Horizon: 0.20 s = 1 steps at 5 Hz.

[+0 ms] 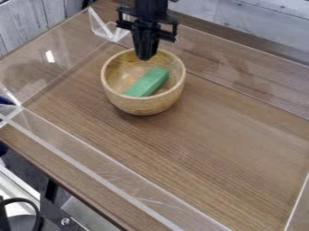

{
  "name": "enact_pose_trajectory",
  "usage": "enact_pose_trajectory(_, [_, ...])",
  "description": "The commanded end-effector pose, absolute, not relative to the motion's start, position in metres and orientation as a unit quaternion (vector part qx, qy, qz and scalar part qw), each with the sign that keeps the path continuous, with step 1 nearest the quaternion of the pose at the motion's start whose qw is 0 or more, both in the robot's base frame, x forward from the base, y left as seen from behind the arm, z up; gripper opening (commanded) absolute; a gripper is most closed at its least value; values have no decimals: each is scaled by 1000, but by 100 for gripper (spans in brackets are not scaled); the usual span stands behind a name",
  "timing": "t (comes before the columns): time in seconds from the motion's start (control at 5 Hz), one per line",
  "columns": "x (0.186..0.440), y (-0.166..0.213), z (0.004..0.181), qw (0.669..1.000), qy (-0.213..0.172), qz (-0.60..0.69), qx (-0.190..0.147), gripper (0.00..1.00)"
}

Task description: Put the green block in the brown bowl

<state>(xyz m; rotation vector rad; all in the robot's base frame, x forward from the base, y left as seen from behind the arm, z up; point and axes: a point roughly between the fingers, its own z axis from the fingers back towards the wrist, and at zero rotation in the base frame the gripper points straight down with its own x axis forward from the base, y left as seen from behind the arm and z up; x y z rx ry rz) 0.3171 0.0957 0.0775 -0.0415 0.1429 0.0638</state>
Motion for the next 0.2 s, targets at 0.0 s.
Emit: enact_pose_trajectory(0.0, [321,101,86,998,51,33,-14,0])
